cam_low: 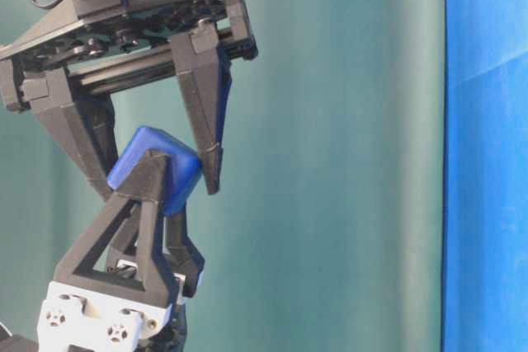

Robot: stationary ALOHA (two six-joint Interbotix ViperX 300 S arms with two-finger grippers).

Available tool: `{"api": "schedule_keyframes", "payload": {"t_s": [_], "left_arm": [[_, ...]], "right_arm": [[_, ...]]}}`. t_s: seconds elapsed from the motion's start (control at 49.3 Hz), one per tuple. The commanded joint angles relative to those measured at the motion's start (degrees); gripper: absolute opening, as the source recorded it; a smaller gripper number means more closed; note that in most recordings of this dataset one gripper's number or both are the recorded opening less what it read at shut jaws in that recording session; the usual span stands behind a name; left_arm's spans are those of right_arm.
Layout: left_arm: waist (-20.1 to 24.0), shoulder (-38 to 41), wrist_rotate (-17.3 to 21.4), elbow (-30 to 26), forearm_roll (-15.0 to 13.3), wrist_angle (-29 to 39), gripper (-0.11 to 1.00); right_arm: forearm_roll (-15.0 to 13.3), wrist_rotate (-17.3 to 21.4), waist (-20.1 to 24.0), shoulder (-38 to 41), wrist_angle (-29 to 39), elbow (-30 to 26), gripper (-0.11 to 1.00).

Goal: Handover the blue block to the right arm after grasping it with the left arm, then place it in the designated position.
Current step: 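Open the left gripper and pull the cube away with the right gripper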

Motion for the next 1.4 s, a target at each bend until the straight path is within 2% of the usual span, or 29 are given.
{"api": "schedule_keyframes", "payload": {"t_s": [0.0, 0.182, 0.304, 0.385, 0.73, 1.135, 1.379], "left_arm": [[-0.1, -0.6, 0.2, -1.1, 0.2, -0.7, 0.46], [-0.2, -0.5, 0.2, -1.1, 0.2, -1.2, 0.49], [-0.1, -0.5, 0.2, -1.1, 0.2, -1.3, 0.81], [-0.1, -0.6, 0.2, -1.0, 0.2, -1.2, 0.92], [-0.2, -1.1, 0.2, -0.6, 0.1, -1.2, 0.91], [-0.2, -3.3, 0.2, 1.4, 0.1, -1.1, 0.91], [-0.2, -3.6, 0.2, 1.6, 0.2, -1.0, 0.91]], "right_arm": [[0.3, 0.4, -0.2, -0.7, -0.2, -1.6, 0.53], [0.2, 0.4, -0.2, -0.8, -0.2, -1.6, 0.53], [0.3, 0.4, -0.2, -0.7, -0.2, -1.6, 0.53], [0.3, 0.4, -0.2, -0.7, -0.1, -1.6, 0.53], [0.3, 0.5, -0.2, -2.6, 0.8, 0.4, 0.53], [0.3, 0.5, 0.5, -14.9, 4.8, 9.1, 0.53], [0.3, 0.5, 1.8, -19.1, 9.8, 11.2, 0.53]]}}
